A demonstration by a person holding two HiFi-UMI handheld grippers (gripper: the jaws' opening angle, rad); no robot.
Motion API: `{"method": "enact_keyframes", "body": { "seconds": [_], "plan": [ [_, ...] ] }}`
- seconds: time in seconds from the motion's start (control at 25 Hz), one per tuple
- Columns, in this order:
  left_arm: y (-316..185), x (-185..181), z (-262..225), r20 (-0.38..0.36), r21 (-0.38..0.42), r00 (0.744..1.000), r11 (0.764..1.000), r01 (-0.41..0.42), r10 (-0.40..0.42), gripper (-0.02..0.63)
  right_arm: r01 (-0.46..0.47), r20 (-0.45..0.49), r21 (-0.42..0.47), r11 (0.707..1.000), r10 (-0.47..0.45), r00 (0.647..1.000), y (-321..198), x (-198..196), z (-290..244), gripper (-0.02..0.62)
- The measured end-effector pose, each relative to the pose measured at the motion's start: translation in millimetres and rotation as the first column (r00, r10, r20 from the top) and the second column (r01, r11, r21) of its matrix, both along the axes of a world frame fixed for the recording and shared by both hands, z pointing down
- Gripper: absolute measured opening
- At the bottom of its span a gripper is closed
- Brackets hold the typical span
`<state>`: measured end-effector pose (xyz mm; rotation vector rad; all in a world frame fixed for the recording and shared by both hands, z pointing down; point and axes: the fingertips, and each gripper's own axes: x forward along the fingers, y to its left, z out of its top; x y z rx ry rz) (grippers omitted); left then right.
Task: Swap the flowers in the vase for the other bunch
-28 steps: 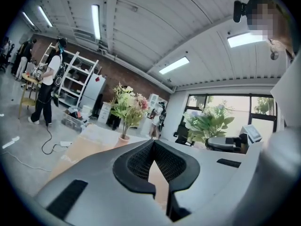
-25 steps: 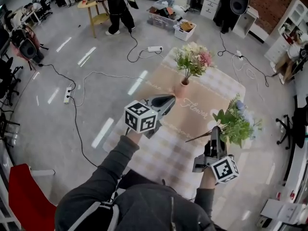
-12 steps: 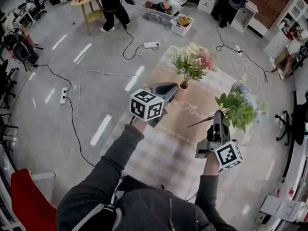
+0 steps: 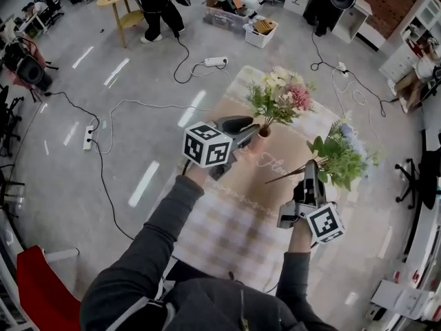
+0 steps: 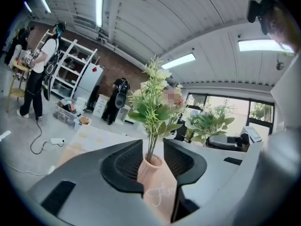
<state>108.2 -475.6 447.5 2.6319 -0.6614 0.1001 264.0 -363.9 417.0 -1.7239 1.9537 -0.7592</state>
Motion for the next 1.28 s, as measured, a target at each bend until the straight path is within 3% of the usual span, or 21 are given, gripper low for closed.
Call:
{"method": "enact_keyframes", "body": {
  "seconds": [0.04,0.16,0.44,0.84,1.28],
  "plan": [
    [-1,2,2,-0.009,-0.016,1.000,1.000,-0.014,0.014,0.157,-0.001,-0.006,-0.006,1.000,0.001,1.000,-2,1,2,0.031],
    [-7,7,9,0.000,-0.043,0.999,0.999,-0.033,0.033,0.243,-0.001,-0.006,-0.019,1.000,0.001,1.000,-6,1,7,0.031],
    [-17,36,16,0.047,-0.052,0.987,0.987,-0.149,0.151,0.305,0.005,-0.021,-0.055,0.998,-0.006,1.000,-7,3,19,0.031],
    [-24,55,22,0.133,0.019,0.972,0.980,-0.197,0.193,0.294,0.012,-0.052,-0.071,0.997,-0.016,0.999,-9,7,24,0.031],
    [-23,58,18,0.142,0.072,0.972,0.977,-0.200,0.188,0.100,0.013,-0.042,-0.077,0.997,-0.016,0.999,-8,10,27,0.031]
  ]
}}
